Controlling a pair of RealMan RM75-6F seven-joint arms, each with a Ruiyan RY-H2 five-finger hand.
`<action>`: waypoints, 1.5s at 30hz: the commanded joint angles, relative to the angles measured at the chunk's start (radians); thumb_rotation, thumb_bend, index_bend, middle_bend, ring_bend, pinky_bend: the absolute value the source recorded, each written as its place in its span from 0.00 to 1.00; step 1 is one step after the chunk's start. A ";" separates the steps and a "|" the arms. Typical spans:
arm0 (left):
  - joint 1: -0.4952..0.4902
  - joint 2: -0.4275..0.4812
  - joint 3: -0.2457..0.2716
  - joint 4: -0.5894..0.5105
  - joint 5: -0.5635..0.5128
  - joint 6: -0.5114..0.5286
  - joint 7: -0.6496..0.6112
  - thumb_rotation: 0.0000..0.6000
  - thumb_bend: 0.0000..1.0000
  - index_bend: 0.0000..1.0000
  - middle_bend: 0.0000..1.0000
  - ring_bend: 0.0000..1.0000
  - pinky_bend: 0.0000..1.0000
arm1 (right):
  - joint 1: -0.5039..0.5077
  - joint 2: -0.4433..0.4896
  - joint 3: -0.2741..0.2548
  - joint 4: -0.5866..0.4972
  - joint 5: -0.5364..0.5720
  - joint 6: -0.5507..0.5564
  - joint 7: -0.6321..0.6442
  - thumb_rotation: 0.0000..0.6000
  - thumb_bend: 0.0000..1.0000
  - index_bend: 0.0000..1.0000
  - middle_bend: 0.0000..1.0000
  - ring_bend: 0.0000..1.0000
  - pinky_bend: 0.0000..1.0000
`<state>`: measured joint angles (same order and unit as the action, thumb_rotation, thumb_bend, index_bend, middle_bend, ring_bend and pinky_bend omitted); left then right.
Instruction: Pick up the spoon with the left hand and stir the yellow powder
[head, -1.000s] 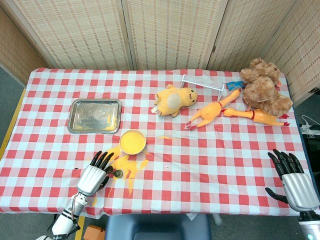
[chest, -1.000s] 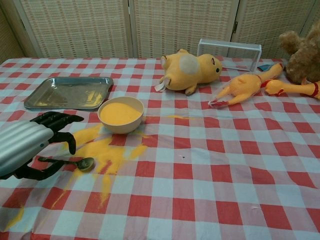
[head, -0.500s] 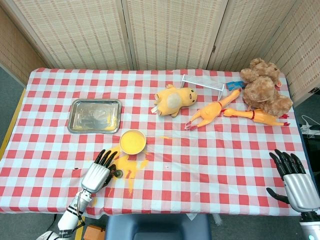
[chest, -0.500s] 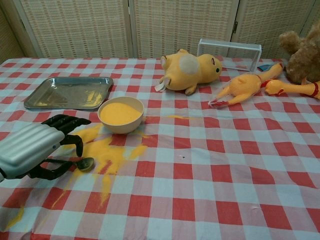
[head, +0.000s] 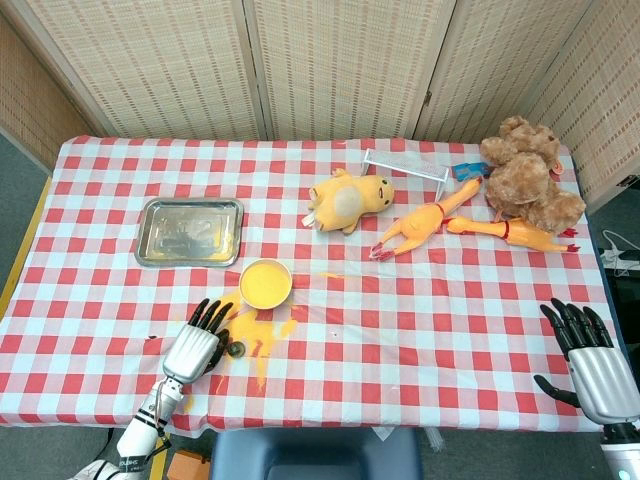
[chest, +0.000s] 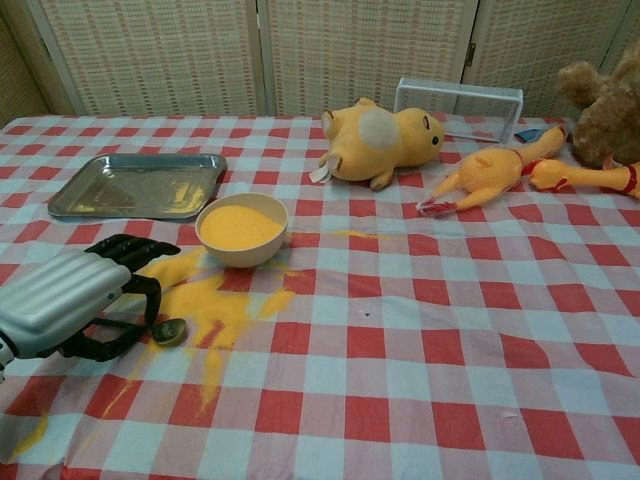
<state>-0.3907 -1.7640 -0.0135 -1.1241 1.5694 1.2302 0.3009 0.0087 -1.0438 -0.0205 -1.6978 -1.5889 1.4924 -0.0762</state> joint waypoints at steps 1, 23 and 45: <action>-0.002 0.000 0.000 0.001 -0.007 -0.006 -0.002 1.00 0.48 0.53 0.05 0.00 0.00 | 0.000 0.000 0.000 -0.001 0.001 0.000 -0.002 1.00 0.08 0.00 0.00 0.00 0.00; -0.008 0.006 0.011 -0.006 -0.024 -0.013 0.009 1.00 0.47 0.48 0.05 0.00 0.00 | -0.001 -0.001 0.000 -0.003 0.002 0.000 -0.008 1.00 0.08 0.00 0.00 0.00 0.00; -0.012 0.001 0.008 0.002 -0.039 -0.009 0.009 1.00 0.48 0.64 0.09 0.00 0.00 | -0.002 -0.002 0.001 -0.004 0.003 0.000 -0.013 1.00 0.08 0.00 0.00 0.00 0.00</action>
<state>-0.4028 -1.7625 -0.0050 -1.1222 1.5309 1.2210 0.3099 0.0065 -1.0458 -0.0196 -1.7022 -1.5859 1.4929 -0.0888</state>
